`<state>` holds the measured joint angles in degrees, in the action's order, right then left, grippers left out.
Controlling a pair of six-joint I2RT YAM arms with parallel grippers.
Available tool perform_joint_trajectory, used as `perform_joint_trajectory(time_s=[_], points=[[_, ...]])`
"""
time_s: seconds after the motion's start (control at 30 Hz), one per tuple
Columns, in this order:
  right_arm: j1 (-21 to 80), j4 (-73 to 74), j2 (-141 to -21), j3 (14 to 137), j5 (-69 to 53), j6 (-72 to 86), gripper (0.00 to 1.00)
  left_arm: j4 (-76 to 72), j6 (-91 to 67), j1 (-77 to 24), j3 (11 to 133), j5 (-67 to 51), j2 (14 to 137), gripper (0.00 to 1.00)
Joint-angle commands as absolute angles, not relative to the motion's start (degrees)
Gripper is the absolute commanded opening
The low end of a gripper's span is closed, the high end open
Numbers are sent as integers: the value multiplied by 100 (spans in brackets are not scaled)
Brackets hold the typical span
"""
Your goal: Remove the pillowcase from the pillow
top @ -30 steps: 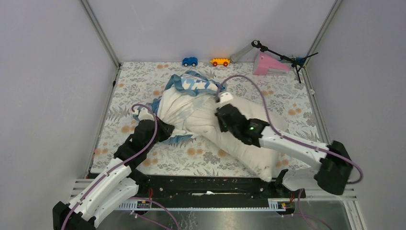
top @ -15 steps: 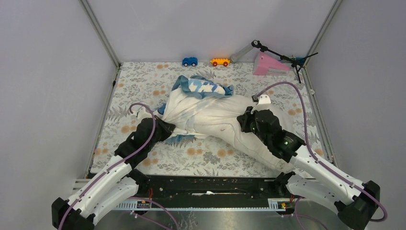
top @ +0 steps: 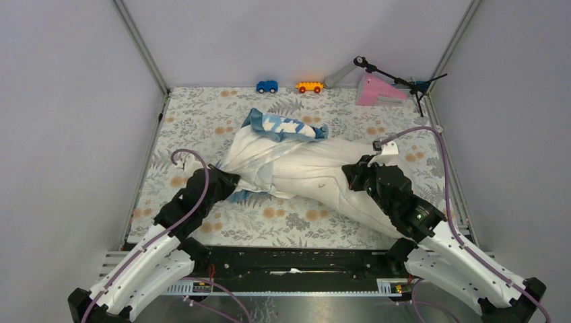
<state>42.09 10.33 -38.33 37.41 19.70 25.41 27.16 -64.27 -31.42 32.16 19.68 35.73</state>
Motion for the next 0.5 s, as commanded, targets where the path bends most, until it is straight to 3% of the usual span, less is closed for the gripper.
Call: perform_joint_trajectory(time_s=[0.0,0.1,0.27,0.47], points=[[3704,837,-3572,3863,3398,2150,0,2739,-5032,-2812,3318,3046,3460,0],[3709,775,-3782,3945,2660,2027,0,2283,-4297,-2812,3492,2038,3348,4],[3708,704,-4021,4027,1826,1851,0,1997,-3801,-2819,4105,655,3301,55],[3708,646,-4147,4015,1412,1796,0,2360,-3333,-2992,5033,684,3855,91]])
